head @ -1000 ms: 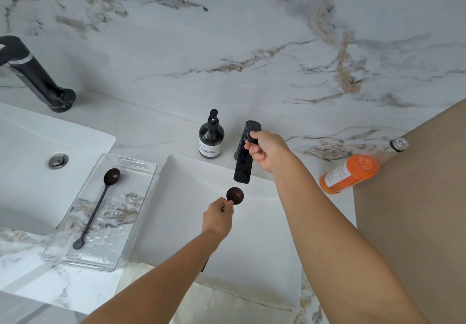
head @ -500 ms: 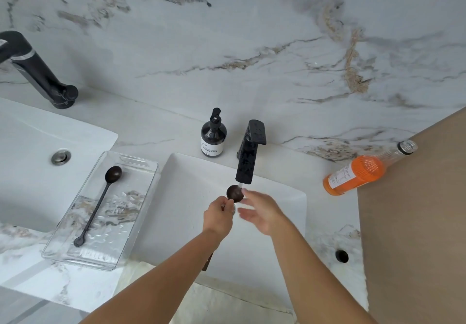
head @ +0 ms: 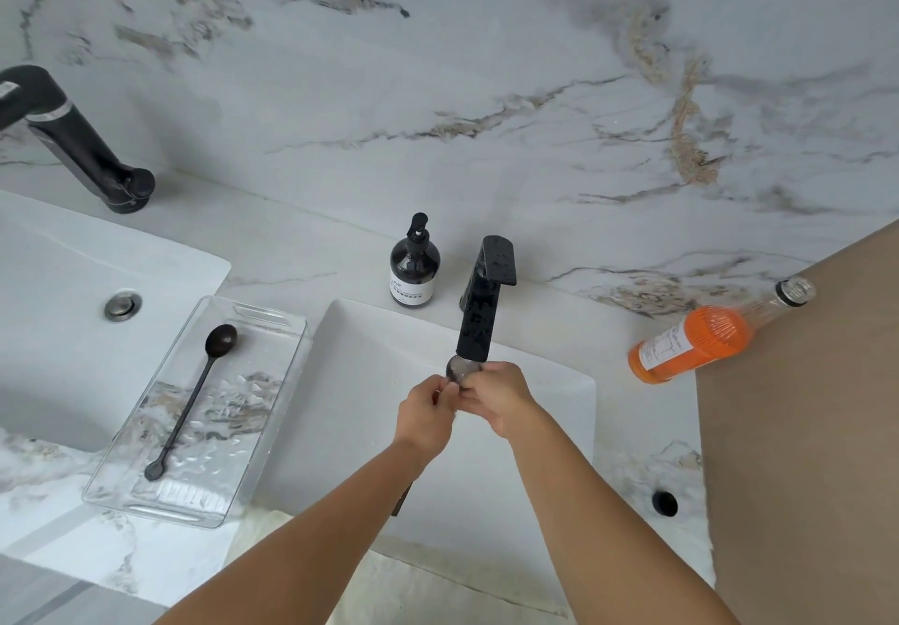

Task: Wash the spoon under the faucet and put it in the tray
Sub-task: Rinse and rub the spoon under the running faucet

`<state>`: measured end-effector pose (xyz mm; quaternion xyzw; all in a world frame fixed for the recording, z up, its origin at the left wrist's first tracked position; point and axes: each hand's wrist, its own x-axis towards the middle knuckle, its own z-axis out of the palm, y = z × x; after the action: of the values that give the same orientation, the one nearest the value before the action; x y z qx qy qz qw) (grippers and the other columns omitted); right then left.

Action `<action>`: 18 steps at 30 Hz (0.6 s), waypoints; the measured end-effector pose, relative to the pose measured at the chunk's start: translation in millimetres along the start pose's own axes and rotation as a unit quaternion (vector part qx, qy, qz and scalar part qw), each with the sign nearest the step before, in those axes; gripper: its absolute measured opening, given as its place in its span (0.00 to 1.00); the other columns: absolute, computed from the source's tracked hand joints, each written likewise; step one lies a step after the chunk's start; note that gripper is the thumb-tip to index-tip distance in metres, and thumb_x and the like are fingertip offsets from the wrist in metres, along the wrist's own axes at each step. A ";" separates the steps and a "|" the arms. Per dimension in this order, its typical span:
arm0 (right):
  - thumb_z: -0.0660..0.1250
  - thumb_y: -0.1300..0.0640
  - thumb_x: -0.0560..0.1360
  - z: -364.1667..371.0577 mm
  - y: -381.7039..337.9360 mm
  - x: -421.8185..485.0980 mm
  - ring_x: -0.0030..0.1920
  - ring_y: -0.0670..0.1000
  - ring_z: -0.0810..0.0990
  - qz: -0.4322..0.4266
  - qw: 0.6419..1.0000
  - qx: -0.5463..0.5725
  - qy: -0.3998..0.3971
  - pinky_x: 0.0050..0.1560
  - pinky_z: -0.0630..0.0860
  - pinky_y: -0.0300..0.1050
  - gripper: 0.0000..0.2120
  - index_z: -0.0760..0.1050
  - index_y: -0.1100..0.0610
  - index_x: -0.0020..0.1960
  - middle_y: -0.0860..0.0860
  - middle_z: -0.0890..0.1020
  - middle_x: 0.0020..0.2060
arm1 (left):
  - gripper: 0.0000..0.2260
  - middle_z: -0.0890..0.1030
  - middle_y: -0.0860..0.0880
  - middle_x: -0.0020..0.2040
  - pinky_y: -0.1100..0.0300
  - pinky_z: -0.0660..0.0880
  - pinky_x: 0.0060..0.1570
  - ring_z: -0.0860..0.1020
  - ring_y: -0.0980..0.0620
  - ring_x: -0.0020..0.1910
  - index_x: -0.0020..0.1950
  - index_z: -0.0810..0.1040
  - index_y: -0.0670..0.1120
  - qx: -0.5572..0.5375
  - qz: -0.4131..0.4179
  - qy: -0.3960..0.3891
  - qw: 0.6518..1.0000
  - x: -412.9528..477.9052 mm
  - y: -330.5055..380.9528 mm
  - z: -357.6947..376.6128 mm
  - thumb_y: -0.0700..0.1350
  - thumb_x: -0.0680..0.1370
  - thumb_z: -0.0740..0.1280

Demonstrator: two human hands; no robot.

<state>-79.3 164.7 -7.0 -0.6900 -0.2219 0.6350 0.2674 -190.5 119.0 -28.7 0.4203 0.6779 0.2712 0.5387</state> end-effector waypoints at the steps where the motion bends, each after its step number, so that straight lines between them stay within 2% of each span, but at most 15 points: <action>1: 0.66 0.70 0.74 1.6 1.3 1.9 0.40 0.62 0.88 -0.013 0.999 -0.037 0.037 0.43 0.86 0.54 0.06 0.80 0.69 0.49 0.65 0.86 0.42 | 0.15 0.74 0.52 0.30 0.61 0.66 0.29 0.69 0.52 0.29 0.35 0.71 0.49 -0.002 -0.002 -0.001 1.000 0.4 1.2 1.1 0.47 0.82 0.59; 3: 0.68 0.67 0.73 2.3 0.0 2.8 0.39 0.63 0.88 -0.027 0.994 -0.084 0.057 0.43 0.86 0.56 0.06 0.81 0.70 0.47 0.65 0.86 0.41 | 0.15 0.74 0.51 0.31 0.60 0.65 0.28 0.69 0.52 0.29 0.35 0.71 0.49 -0.015 -0.015 0.000 1.000 0.6 1.9 2.3 0.47 0.82 0.59; 5: 0.62 0.73 0.74 0.4 -3.4 2.3 0.36 0.60 0.88 -0.014 0.998 -0.063 -0.007 0.39 0.86 0.51 0.07 0.79 0.70 0.44 0.65 0.85 0.40 | 0.15 0.73 0.51 0.30 0.60 0.65 0.28 0.68 0.52 0.29 0.35 0.71 0.49 -0.026 -0.023 -0.004 0.999 0.4 -1.5 -0.1 0.46 0.82 0.59; 7: 0.59 0.77 0.73 0.1 -4.7 1.3 0.35 0.59 0.87 0.000 0.998 -0.056 -0.024 0.37 0.86 0.49 0.09 0.77 0.70 0.43 0.66 0.84 0.41 | 0.15 0.72 0.51 0.30 0.60 0.64 0.28 0.67 0.52 0.28 0.35 0.71 0.48 -0.041 -0.025 -0.022 0.999 -0.8 -4.0 -2.4 0.46 0.82 0.59; 10: 0.63 0.69 0.72 3.0 -0.8 3.5 0.40 0.63 0.88 -0.045 0.980 -0.179 0.077 0.41 0.86 0.52 0.08 0.78 0.72 0.47 0.63 0.85 0.43 | 0.16 0.71 0.52 0.28 0.61 0.62 0.26 0.66 0.53 0.26 0.35 0.71 0.49 -0.061 -0.037 -0.033 0.997 -1.2 -2.3 -2.4 0.47 0.82 0.59; 11: 0.65 0.66 0.73 2.9 -0.5 3.0 0.41 0.63 0.88 -0.053 0.976 -0.195 0.084 0.43 0.86 0.53 0.09 0.79 0.72 0.47 0.62 0.86 0.43 | 0.15 0.70 0.53 0.27 0.61 0.61 0.26 0.65 0.53 0.26 0.35 0.72 0.48 -0.064 -0.040 -0.034 0.997 -0.6 -2.2 -2.8 0.47 0.82 0.58; 13: 0.66 0.66 0.75 0.9 -1.3 3.3 0.40 0.62 0.88 -0.040 0.987 -0.155 0.015 0.47 0.86 0.54 0.07 0.80 0.70 0.45 0.63 0.86 0.43 | 0.15 0.70 0.53 0.28 0.61 0.61 0.26 0.64 0.54 0.25 0.36 0.72 0.48 -0.067 -0.040 -0.041 0.996 -0.1 -3.9 -5.6 0.46 0.82 0.58; 15: 0.64 0.74 0.74 -1.9 -5.1 2.5 0.40 0.59 0.87 -0.020 0.995 -0.079 -0.061 0.44 0.86 0.49 0.07 0.80 0.68 0.42 0.64 0.85 0.43 | 0.14 0.71 0.52 0.29 0.61 0.62 0.27 0.65 0.54 0.25 0.37 0.72 0.48 -0.064 -0.034 -0.049 0.996 1.5 -5.8 -9.0 0.46 0.83 0.58; 16: 0.64 0.75 0.74 -2.9 -5.9 3.0 0.40 0.59 0.87 -0.026 0.995 -0.070 -0.063 0.43 0.86 0.48 0.08 0.80 0.67 0.41 0.63 0.85 0.43 | 0.14 0.71 0.52 0.29 0.62 0.63 0.27 0.65 0.54 0.25 0.37 0.73 0.48 -0.059 -0.029 -0.052 0.996 3.1 -5.6 -9.0 0.46 0.83 0.58; 18: 0.69 0.70 0.74 -3.2 -6.0 2.8 0.40 0.60 0.87 -0.055 0.990 -0.126 0.008 0.42 0.86 0.50 0.03 0.81 0.67 0.43 0.62 0.86 0.43 | 0.15 0.71 0.52 0.29 0.65 0.63 0.25 0.66 0.56 0.24 0.37 0.74 0.48 -0.046 -0.024 -0.049 0.997 6.0 -1.0 -6.8 0.48 0.83 0.58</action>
<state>-75.6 170.8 -5.0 -0.7100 -0.3356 0.5807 0.2146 -197.7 124.3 -30.7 0.3915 0.6472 0.2681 0.5966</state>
